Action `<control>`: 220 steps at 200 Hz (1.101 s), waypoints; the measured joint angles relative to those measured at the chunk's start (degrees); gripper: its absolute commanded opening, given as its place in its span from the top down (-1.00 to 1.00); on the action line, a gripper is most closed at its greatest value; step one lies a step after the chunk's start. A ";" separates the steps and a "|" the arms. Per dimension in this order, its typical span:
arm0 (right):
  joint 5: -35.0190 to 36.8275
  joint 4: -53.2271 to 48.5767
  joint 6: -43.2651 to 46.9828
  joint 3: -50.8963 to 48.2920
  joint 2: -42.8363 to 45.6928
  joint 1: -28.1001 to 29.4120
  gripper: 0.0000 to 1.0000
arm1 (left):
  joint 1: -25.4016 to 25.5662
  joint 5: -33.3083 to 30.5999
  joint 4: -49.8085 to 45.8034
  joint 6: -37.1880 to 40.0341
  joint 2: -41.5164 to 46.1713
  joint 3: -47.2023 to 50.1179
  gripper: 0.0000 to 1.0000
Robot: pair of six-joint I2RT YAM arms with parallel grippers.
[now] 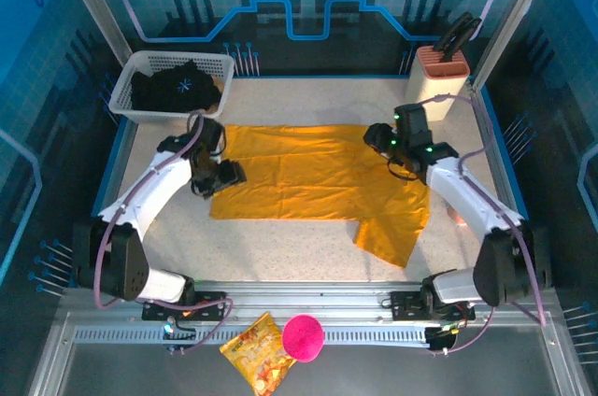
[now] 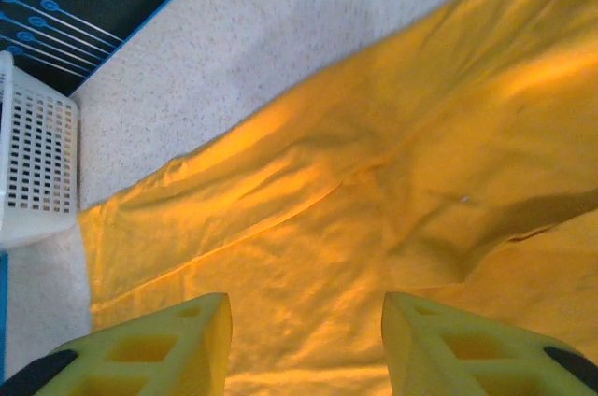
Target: Fold and stack the t-shirts
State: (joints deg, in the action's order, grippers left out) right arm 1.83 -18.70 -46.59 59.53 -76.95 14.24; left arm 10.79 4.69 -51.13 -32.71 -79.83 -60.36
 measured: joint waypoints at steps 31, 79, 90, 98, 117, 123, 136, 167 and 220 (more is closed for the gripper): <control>-0.46 -5.79 10.36 1.25 8.63 -4.76 0.00 | -0.55 -0.42 -3.32 -6.62 4.94 5.64 -0.01; -4.83 -9.40 18.14 1.25 14.01 -11.32 0.04 | -2.56 -5.60 -3.65 -12.61 3.91 6.95 0.11; -6.01 -9.99 19.08 1.16 13.97 -11.96 0.05 | -3.15 -7.23 -3.19 -13.57 2.67 7.13 0.11; -6.88 -10.49 19.76 1.07 13.99 -12.26 0.05 | -3.48 -8.35 -2.73 -14.05 2.03 7.56 0.11; -8.24 -11.08 20.92 0.50 14.03 -12.83 0.03 | -4.20 -10.08 -2.03 -15.06 1.09 8.68 0.11; -8.55 -11.28 21.20 0.26 14.10 -13.00 0.03 | -4.37 -10.34 -1.73 -15.28 0.79 8.87 0.11; -9.25 -11.37 21.44 -0.35 14.29 -13.66 0.03 | -4.59 -10.51 -0.81 -15.43 -0.09 8.98 0.12; -10.67 -11.47 21.62 -0.68 14.53 -14.64 0.03 | -4.63 -10.47 2.12 -15.47 -3.06 9.18 0.16; -11.37 -11.34 21.59 -0.68 14.71 -14.80 0.02 | -4.63 -10.10 6.21 -15.43 -9.07 10.27 0.19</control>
State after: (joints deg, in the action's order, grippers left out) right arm -9.54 -30.04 -24.99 58.85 -62.24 -0.56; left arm 6.15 -5.41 -44.93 -48.14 -88.90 -50.09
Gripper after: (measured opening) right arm 0.491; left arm 0.411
